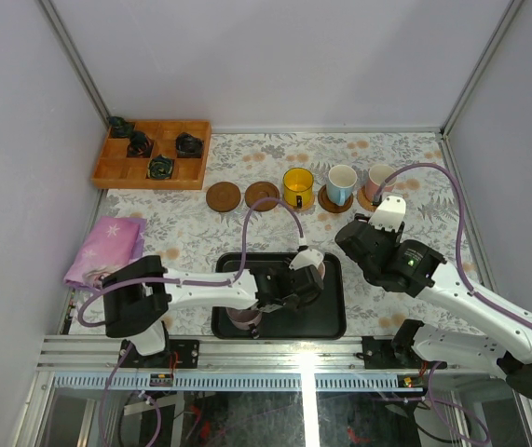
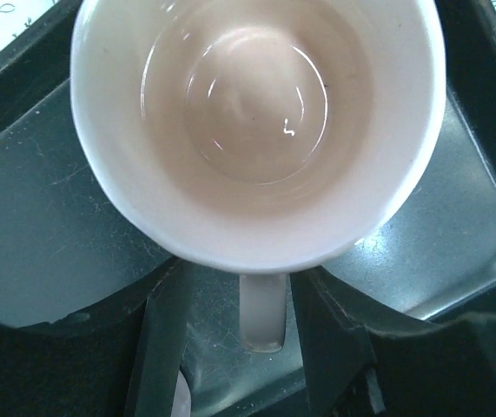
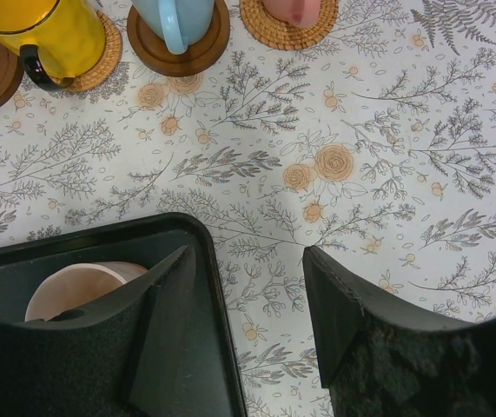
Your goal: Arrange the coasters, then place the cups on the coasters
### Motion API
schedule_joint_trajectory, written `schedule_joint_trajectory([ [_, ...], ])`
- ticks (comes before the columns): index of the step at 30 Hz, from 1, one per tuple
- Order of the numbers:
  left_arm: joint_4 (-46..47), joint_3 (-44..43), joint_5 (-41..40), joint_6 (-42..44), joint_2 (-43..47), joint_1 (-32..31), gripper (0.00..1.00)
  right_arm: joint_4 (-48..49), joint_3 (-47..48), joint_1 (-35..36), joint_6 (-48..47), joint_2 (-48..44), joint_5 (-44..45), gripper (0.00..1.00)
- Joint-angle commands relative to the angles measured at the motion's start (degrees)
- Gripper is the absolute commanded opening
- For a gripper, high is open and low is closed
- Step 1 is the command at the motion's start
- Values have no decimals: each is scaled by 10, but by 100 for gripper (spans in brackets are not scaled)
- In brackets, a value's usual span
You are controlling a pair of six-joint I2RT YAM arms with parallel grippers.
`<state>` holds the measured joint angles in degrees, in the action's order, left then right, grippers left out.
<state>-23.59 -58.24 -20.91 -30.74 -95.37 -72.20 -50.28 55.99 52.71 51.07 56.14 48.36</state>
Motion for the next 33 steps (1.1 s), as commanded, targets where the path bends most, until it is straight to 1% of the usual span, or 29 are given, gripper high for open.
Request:
schedule_joint_trajectory([
  [1,32,-18,15,19,-19,9,47,3,2,-3,16,0,11,60],
  [2,33,-20,18,21,-23,10,45,0,2,-3,19,-1,11,60],
  [3,34,-22,20,21,-26,13,42,-2,2,-3,22,-1,11,60],
  [5,33,-26,20,20,-30,16,24,-3,1,-4,26,-2,9,60],
  [6,32,-27,19,20,-32,18,19,-3,1,-3,26,-2,8,60],
  [9,31,-30,12,24,-30,25,17,-1,1,-3,27,-2,4,60],
  [11,31,-31,11,27,-28,31,9,3,-1,-3,27,1,2,60],
  [12,30,-31,10,28,-25,33,3,5,-1,-3,26,2,1,59],
  [13,29,-31,7,27,-22,35,0,10,-1,-3,24,5,-1,60],
  [17,25,-19,-15,20,1,37,0,19,3,-3,16,16,-6,59],
  [26,30,1,-119,5,69,39,0,62,4,-3,-20,27,-8,57],
  [29,34,-3,-134,-2,83,41,0,74,6,-3,-34,26,1,57],
  [33,42,-7,-135,-14,98,66,0,99,10,-3,-59,28,14,51],
])
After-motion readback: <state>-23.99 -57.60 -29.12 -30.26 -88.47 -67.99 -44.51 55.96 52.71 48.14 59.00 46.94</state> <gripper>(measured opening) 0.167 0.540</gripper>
